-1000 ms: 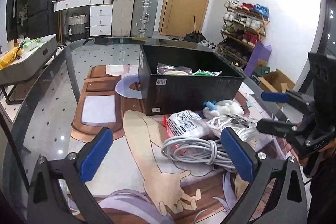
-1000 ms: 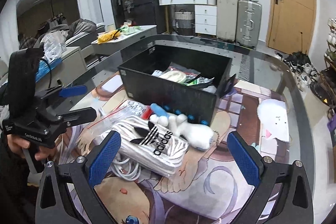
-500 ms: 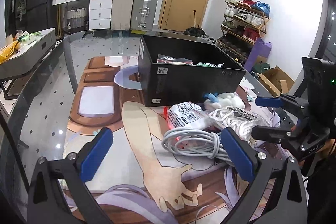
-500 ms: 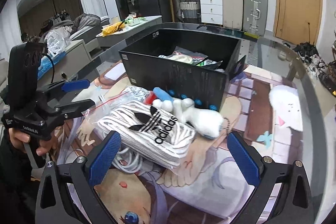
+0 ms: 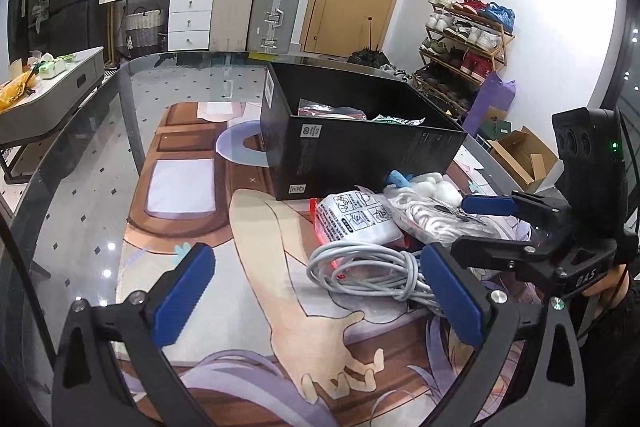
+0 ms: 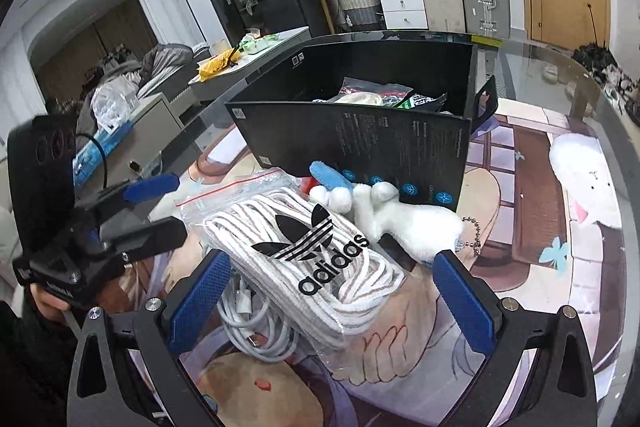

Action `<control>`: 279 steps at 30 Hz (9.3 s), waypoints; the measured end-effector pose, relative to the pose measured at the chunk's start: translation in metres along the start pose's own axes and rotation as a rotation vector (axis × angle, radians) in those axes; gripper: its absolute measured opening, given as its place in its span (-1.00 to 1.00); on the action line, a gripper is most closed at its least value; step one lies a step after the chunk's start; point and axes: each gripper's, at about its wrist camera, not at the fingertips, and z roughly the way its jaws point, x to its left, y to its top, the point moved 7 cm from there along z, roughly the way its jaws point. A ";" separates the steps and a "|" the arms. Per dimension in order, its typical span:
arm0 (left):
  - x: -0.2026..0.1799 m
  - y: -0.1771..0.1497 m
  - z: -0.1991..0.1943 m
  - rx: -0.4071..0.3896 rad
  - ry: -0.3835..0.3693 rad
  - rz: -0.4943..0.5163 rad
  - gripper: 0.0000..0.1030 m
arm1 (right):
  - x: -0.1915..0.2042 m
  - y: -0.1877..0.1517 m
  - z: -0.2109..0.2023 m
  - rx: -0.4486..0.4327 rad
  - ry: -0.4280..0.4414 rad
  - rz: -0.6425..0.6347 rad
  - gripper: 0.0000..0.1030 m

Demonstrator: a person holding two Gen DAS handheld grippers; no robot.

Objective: Organize soft objects
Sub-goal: 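Move both grippers from the box back toward the items on the table, then grasp the clear adidas bag of white cables with the right gripper and lift, then lower the left gripper onto the white cable coil and close it, then carry the cable coil over the box with the left gripper while the right gripper carries the adidas bag, then open both grippers to drop the cable coil and adidas bag into the box, then withdraw both grippers from the box back over the table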

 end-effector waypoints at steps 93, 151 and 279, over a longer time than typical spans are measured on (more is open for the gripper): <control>-0.058 -0.016 0.027 0.163 -0.062 -0.056 0.12 | -0.009 0.009 -0.075 -0.167 0.135 0.085 -0.16; -0.022 0.095 -0.001 -0.072 -0.121 -0.012 0.10 | -0.009 0.068 -0.081 -0.253 -0.222 -0.005 -0.16; -0.017 0.031 0.020 -0.014 0.123 0.110 1.00 | -0.042 0.029 -0.056 -0.112 -0.296 -0.065 0.99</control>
